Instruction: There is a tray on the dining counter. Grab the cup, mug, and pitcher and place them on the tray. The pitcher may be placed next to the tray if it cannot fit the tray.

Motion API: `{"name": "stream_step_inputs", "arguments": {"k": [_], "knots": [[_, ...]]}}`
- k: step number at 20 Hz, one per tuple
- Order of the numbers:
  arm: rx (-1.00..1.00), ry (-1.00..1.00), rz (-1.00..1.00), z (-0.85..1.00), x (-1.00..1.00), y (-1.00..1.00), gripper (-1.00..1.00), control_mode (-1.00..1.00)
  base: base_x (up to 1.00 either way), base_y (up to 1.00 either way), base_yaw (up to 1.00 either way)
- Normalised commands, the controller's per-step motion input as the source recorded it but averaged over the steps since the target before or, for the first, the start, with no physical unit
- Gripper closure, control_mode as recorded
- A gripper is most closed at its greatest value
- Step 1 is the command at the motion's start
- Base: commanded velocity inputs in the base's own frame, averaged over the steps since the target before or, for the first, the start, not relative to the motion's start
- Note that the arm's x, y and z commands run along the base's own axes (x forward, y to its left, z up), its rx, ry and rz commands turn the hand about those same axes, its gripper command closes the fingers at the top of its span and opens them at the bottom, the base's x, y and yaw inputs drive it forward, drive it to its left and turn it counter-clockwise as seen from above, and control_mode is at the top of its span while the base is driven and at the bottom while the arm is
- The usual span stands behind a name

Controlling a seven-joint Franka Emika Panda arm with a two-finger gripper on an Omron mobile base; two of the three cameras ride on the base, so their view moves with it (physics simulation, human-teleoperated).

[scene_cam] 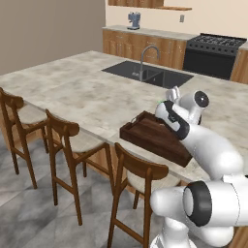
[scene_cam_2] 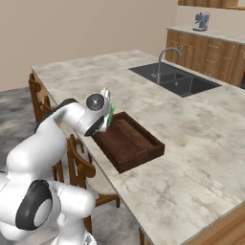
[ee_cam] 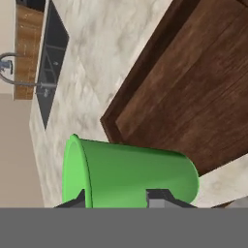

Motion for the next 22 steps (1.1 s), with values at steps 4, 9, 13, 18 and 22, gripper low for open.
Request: {"name": "stream_step_inputs", "arguments": {"k": [4, 9, 13, 18, 22], "knots": [[0.0, 0.04, 0.11, -0.25, 0.6, -0.2, 1.0, -1.0, 0.0, 0.0, 0.0], [0.0, 0.0, 0.09, -0.52, 0.57, -0.08, 1.0, -1.0, 0.0, 0.0, 0.0], [0.0, 0.0, 0.01, -0.59, 0.35, 0.0, 1.0, -1.0, 0.0, 0.0, 0.0], [0.0, 0.0, 0.0, -0.1, 0.35, 0.0, 1.0, -1.0, 0.0, 0.0, 0.0], [0.0, 0.0, 0.0, -0.07, 0.44, 0.01, 1.0, -1.0, 0.0, 0.0, 0.0]]}}
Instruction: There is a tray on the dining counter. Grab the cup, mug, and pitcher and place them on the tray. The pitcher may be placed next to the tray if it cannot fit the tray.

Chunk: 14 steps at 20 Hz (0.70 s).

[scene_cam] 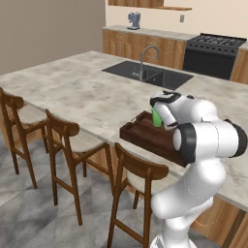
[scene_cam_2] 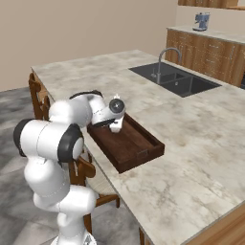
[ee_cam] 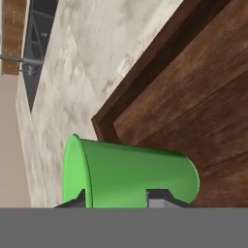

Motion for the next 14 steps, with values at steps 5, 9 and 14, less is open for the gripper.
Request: {"name": "stream_step_inputs", "arguments": {"k": [5, 9, 14], "knots": [[0.0, 0.0, 0.0, -0.07, 0.45, 0.02, 1.0, -1.0, 0.0, 0.0, 0.0], [0.0, 0.0, 0.0, -0.12, 0.27, 0.0, 1.0, -1.0, 0.0, 0.0, 0.0], [0.03, 0.0, 0.0, -0.25, 0.09, 0.0, 1.0, -1.0, 0.0, 0.0, 0.0]]}}
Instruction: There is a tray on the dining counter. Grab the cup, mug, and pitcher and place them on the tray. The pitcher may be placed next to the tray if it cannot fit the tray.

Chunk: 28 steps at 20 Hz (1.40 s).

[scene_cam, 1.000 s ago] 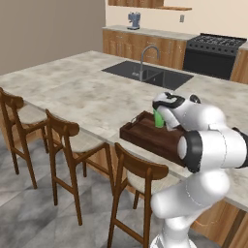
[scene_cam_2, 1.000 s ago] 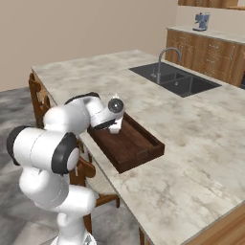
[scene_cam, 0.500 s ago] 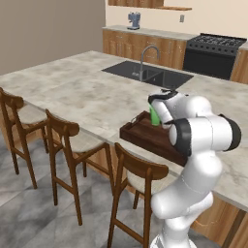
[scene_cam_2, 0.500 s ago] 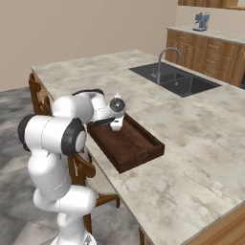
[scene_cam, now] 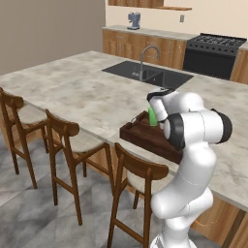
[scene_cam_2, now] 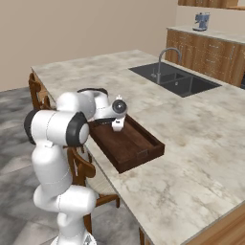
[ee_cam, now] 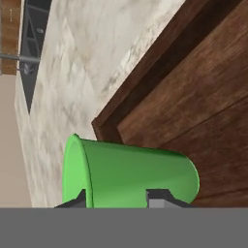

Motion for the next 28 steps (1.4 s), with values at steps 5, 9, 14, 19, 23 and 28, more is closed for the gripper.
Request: {"name": "stream_step_inputs", "arguments": {"k": [5, 9, 14, 19, 23, 28], "knots": [[0.02, 0.0, 0.0, -0.25, 0.18, 0.0, 1.0, -1.0, 0.0, 0.0, 0.0], [0.0, 0.0, 0.0, -0.3, 0.31, 0.0, 1.0, -1.0, 0.0, 0.0, 0.0], [0.0, 0.0, 0.0, -0.24, 0.46, 0.0, 1.0, -1.0, 0.0, 0.0, 0.0], [0.0, -0.01, 0.0, -0.11, 0.55, 0.0, 1.0, -1.0, 0.0, 0.0, 0.0], [0.01, -0.01, 0.0, -0.2, 0.46, 0.0, 1.0, -1.0, 0.0, 0.0, 0.0], [0.0, 0.0, 0.0, -0.32, 0.11, 0.0, 1.0, -1.0, 0.0, 0.0, 0.0]]}}
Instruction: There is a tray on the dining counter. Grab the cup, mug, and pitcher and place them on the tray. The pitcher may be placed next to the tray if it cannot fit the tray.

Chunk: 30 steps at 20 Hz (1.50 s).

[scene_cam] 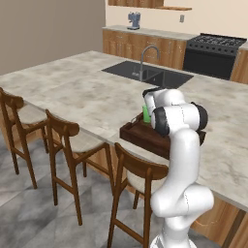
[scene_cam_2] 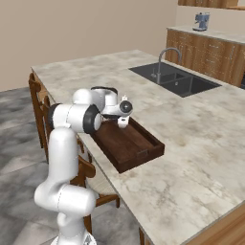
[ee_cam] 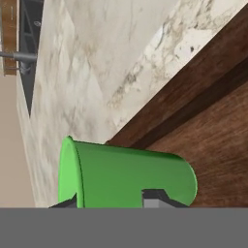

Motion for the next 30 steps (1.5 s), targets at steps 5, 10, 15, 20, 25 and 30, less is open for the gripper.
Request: {"name": "stream_step_inputs", "arguments": {"k": [5, 10, 15, 20, 25, 30], "knots": [[0.0, 0.02, 0.0, -0.15, 0.0, 0.0, -1.0, -1.0, 0.0, 0.0, 0.0], [0.0, 0.01, 0.0, 0.0, 0.0, 0.0, -1.0, -1.0, 0.0, 0.0, 0.0], [0.0, 0.0, 0.0, 0.04, 0.0, 0.0, -1.0, -1.0, 0.0, 0.0, 0.0], [0.0, 0.0, 0.0, 0.27, 0.0, -0.04, -1.0, -1.0, 0.0, 0.0, 0.0], [0.0, 0.0, 0.0, 0.33, 0.0, -0.03, -1.0, -1.0, 0.0, 0.0, 0.0], [0.0, 0.0, 0.0, 0.19, -0.22, -0.02, -1.0, -1.0, 0.0, 0.0, 0.0]]}}
